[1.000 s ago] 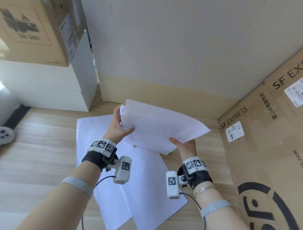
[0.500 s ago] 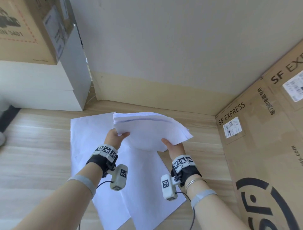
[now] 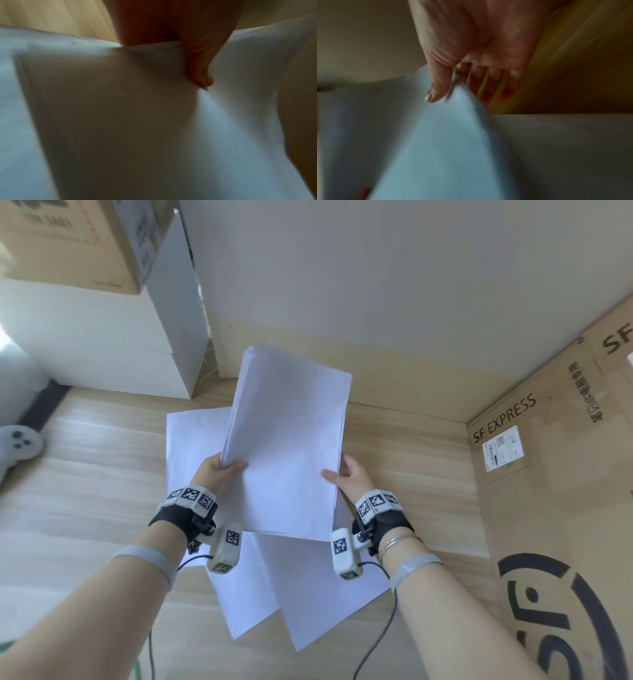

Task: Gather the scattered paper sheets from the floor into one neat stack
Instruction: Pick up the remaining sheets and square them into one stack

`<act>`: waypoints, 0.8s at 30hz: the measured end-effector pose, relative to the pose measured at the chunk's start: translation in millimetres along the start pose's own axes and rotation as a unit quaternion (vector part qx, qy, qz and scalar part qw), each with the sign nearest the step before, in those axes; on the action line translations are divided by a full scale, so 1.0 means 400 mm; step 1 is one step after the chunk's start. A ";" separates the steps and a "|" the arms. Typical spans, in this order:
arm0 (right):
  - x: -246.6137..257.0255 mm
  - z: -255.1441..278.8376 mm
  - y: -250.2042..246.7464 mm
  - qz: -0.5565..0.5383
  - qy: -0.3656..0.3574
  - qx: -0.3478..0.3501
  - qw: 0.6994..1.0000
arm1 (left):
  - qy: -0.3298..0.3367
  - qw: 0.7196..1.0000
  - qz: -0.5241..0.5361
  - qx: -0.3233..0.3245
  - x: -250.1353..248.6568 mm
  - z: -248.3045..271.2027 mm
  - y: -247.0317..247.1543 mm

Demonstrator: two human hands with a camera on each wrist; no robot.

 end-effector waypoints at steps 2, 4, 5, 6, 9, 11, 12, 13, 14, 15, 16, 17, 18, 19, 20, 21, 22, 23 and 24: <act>-0.088 0.000 0.008 0.105 0.064 0.008 0.992 | -0.017 0.999 -0.014 -0.039 0.036 0.010 -0.038; -0.170 0.016 0.012 0.216 0.131 0.010 0.967 | -0.035 0.996 -0.013 -0.077 0.077 0.019 -0.082; -0.200 0.026 0.016 0.252 0.152 0.007 0.956 | -0.040 0.995 -0.009 -0.096 0.095 0.026 -0.104; -0.219 0.039 0.023 0.273 0.161 -0.002 0.948 | -0.047 0.993 -0.004 -0.113 0.115 0.033 -0.124; -0.242 0.054 0.041 0.266 0.159 -0.030 0.950 | -0.069 0.987 0.014 -0.147 0.162 0.060 -0.168; -0.243 0.051 0.050 0.250 0.156 -0.025 0.955 | -0.075 0.983 0.018 -0.164 0.190 0.075 -0.196; -0.239 0.049 0.053 0.248 0.151 -0.021 0.957 | -0.078 0.982 0.024 -0.169 0.206 0.078 -0.211; -0.233 0.044 0.056 0.248 0.139 -0.021 0.959 | -0.084 0.981 0.033 -0.173 0.219 0.081 -0.226; -0.217 0.042 0.059 0.246 0.124 -0.023 0.961 | -0.091 0.979 0.042 -0.177 0.232 0.079 -0.240; -0.199 0.042 0.067 0.239 0.111 -0.022 0.964 | -0.096 0.978 0.049 -0.179 0.244 0.077 -0.256; -0.181 0.043 0.080 0.226 0.102 -0.024 0.968 | -0.101 0.977 0.054 -0.179 0.256 0.070 -0.273; -0.165 0.042 0.096 0.215 0.098 -0.024 0.971 | -0.105 0.978 0.058 -0.174 0.264 0.065 -0.284; -0.151 0.040 0.119 0.211 0.099 -0.023 0.972 | -0.107 0.979 0.058 -0.166 0.269 0.060 -0.297; -0.141 0.038 0.148 0.215 0.102 -0.026 0.971 | -0.109 0.980 0.054 -0.155 0.271 0.057 -0.308; -0.133 0.035 0.176 0.226 0.103 -0.031 0.968 | -0.110 0.982 0.051 -0.146 0.273 0.055 -0.317; -0.128 0.033 0.204 0.237 0.109 -0.034 0.965 | -0.109 0.983 0.048 -0.138 0.274 0.053 -0.325; -0.125 0.031 0.232 0.243 0.112 -0.036 0.963 | -0.109 0.984 0.045 -0.132 0.277 0.050 -0.335; -0.124 0.028 0.258 0.247 0.114 -0.037 0.961 | -0.109 0.985 0.043 -0.127 0.280 0.046 -0.344; -0.122 0.026 0.279 0.254 0.112 -0.039 0.960 | -0.112 0.985 0.042 -0.123 0.282 0.042 -0.353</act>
Point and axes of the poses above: each hand's wrist, its own z-axis away from the middle knuckle, its own y-axis out of the palm, x = y × z, the point moved 4 cm from there along -z, towards the middle knuckle, and after that the axes turned 1 degree about y, right-handed, at the moved point
